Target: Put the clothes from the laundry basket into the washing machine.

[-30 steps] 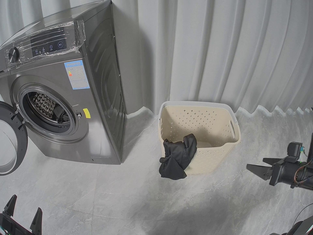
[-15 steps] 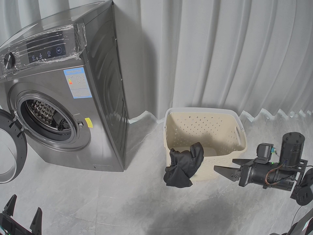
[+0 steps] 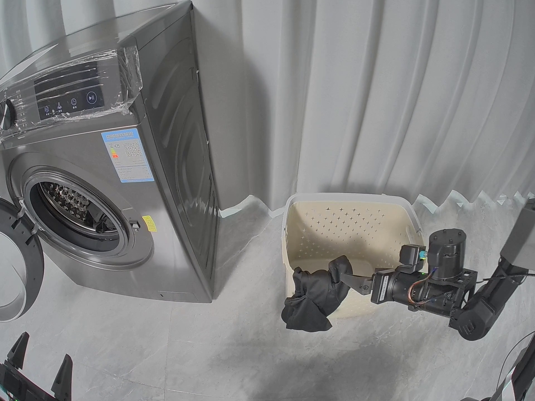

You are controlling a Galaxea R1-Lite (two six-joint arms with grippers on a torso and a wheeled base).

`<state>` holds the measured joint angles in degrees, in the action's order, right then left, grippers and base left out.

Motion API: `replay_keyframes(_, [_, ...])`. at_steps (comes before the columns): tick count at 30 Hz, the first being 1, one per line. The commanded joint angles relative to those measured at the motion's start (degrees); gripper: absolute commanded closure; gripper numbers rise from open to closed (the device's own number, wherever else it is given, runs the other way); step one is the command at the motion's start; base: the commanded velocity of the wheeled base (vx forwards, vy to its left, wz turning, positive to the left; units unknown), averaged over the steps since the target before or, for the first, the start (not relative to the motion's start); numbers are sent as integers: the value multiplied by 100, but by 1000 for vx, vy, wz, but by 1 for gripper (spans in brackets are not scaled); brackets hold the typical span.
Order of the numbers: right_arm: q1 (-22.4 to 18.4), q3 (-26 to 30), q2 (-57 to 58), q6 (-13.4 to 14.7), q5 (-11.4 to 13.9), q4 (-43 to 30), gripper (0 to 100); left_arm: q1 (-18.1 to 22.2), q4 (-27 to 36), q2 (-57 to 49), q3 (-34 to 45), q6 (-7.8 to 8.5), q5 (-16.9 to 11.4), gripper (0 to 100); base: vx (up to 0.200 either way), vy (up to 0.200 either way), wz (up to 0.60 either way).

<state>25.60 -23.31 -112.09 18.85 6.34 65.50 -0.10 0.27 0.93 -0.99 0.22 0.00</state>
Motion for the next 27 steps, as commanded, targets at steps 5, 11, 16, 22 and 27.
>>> replay_keyframes(5, [-143, -490, -1087, 5, -63, 305, 0, 1, 0, -93, 90, -4, 0, 0, 0, 0, 0])
replay_keyframes(11, [-169, -807, -1667, 5, -203, 596, 0, 1, 0, -93, 90, -4, 0, 0, 0, 0, 0])
replay_keyframes(16, [-178, -1123, -2010, 23, -186, 578, 0, 1, 0, -93, 90, -4, 0, 0, 0, 0, 0])
replay_keyframes(22, [-161, -1396, -2335, 84, -194, 516, 0, 1, 0, -93, 90, -4, -9, 0, 0, 0, 0])
replay_keyframes(27, [-205, -1712, -2563, 172, -177, 490, 0, 1, 0, -93, 90, -4, -9, 0, 0, 0, 0])
